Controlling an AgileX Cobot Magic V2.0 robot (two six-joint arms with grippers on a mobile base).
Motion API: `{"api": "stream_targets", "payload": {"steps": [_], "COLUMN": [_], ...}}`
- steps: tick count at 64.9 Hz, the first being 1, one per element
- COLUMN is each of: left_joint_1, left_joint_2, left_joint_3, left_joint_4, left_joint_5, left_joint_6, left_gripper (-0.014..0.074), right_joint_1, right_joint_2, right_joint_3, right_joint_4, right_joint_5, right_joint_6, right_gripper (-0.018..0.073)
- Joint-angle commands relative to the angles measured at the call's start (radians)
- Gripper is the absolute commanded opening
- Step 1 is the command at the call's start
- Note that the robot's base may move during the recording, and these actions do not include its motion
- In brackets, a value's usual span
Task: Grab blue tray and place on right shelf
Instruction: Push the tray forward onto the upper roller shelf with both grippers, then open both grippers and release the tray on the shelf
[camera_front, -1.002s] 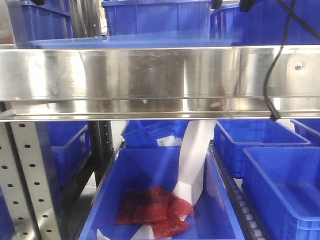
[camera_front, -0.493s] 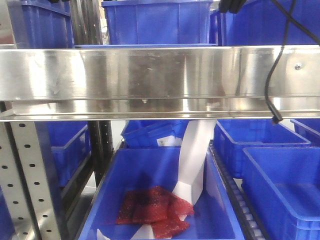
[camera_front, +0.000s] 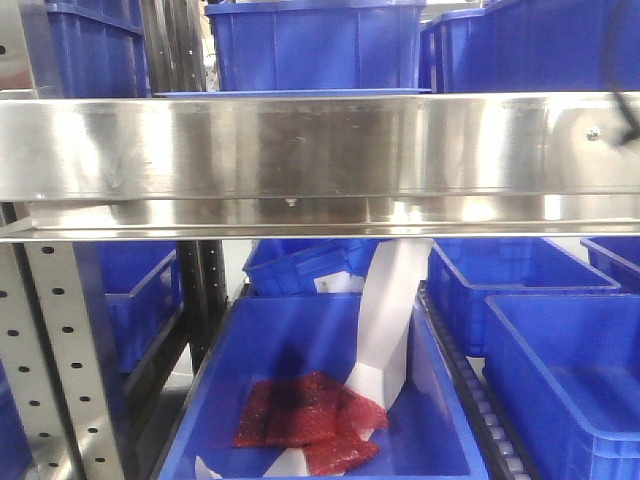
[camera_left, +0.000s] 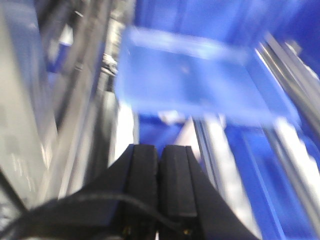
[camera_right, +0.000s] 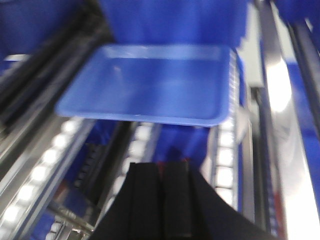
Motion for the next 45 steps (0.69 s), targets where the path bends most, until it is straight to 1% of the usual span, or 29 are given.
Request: {"api": "stream_targets", "payload": {"steps": [1, 4, 10, 14, 18, 21, 28, 35, 37, 45], "left_joint_1": [-0.014, -0.014, -0.014, -0.014, -0.014, -0.014, -0.014, -0.014, -0.014, -0.014], "left_joint_2": [-0.115, -0.174, -0.285, -0.357, -0.433, -0.485, -0.616, -0.749, -0.786, -0.932], "left_joint_3": [0.119, 0.218, 0.389, 0.486, 0.574, 0.627, 0.72, 0.795, 0.814, 0.88], "left_joint_4": [-0.01, -0.03, -0.032, -0.017, 0.006, 0.031, 0.087, 0.161, 0.171, 0.171], "left_joint_5": [-0.217, -0.32, -0.504, -0.583, -0.636, -0.659, -0.661, -0.652, -0.652, -0.652], "left_joint_6": [-0.006, -0.006, -0.006, -0.006, -0.006, -0.006, -0.006, -0.006, -0.006, -0.006], "left_gripper": [-0.0048, -0.0048, -0.0048, -0.0048, -0.0048, -0.0048, -0.0048, -0.0048, -0.0048, -0.0048], "right_joint_1": [0.027, 0.032, 0.032, 0.032, 0.032, 0.032, 0.032, 0.032, 0.032, 0.032], "right_joint_2": [-0.119, -0.179, -0.298, -0.371, -0.448, -0.494, -0.605, -0.728, -0.759, -0.874], "right_joint_3": [0.128, 0.226, 0.39, 0.486, 0.584, 0.651, 0.785, 0.884, 0.905, 0.965], "right_joint_4": [-0.065, -0.07, -0.072, -0.077, -0.087, -0.105, -0.168, -0.175, -0.175, -0.175], "right_joint_5": [-0.184, -0.262, -0.392, -0.447, -0.494, -0.532, -0.594, -0.596, -0.595, -0.591], "right_joint_6": [-0.005, -0.005, -0.005, -0.005, -0.005, -0.005, -0.005, -0.005, -0.005, -0.005], "right_gripper": [0.0056, 0.0056, 0.0056, 0.0056, 0.0056, 0.0056, 0.0056, 0.0056, 0.0056, 0.0056]}}
